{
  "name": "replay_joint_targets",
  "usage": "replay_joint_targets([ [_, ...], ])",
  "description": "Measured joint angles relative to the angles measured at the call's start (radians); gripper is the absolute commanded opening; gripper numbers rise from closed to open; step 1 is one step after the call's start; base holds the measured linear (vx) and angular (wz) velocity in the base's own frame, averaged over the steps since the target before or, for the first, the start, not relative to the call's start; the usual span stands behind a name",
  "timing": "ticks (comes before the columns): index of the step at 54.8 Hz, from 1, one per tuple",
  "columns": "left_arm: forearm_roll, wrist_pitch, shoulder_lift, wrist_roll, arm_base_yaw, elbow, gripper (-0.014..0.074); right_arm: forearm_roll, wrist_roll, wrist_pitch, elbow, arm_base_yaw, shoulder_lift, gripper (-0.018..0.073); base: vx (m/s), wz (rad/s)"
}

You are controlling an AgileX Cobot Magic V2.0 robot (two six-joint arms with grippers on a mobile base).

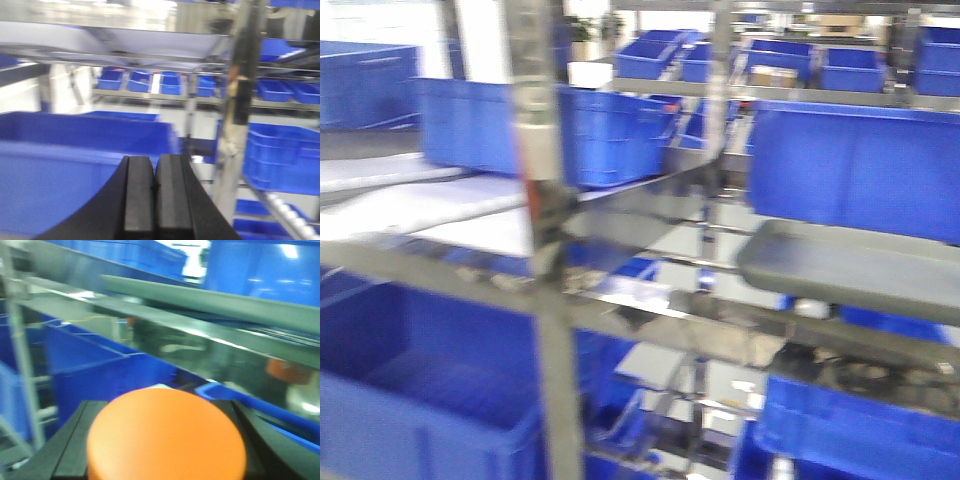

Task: Grab orange capacitor from left shelf to right conveyor
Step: 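Drive the base to the green conveyor holding the cylinder in the right gripper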

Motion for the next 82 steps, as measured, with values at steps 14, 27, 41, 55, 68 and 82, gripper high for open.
replay_joint_targets([
  [14,0.0,0.0,0.0,0.0,0.0,0.0,-0.0006,0.0,0.0,0.0,0.0,0.0,0.0,-0.0008,-0.17,0.62],
  [27,0.0,0.0,0.0,0.0,0.0,0.0,-0.0006,0.0,0.001,-0.001,0.0,0.0,0.0,-0.0008,-0.18,0.7],
  [41,0.0,0.0,0.0,0.0,0.0,0.0,-0.0006,0.0,0.001,-0.001,0.0,0.0,0.0,-0.0008,-0.18,0.7],
  [55,0.0,0.0,0.0,0.0,0.0,0.0,-0.0006,0.0,0.002,-0.002,0.001,0.0,0.0,-0.0008,-0.16,0.6],
  [68,0.0,0.0,0.0,0.0,0.0,0.0,-0.0006,0.0,0.002,-0.003,0.001,0.0,0.0,-0.0008,-0.12,0.45],
  [82,0.0,0.0,0.0,0.0,0.0,0.0,-0.0006,0.0,0.002,-0.003,0.001,0.0,0.0,-0.0008,-0.05,0.31],
])
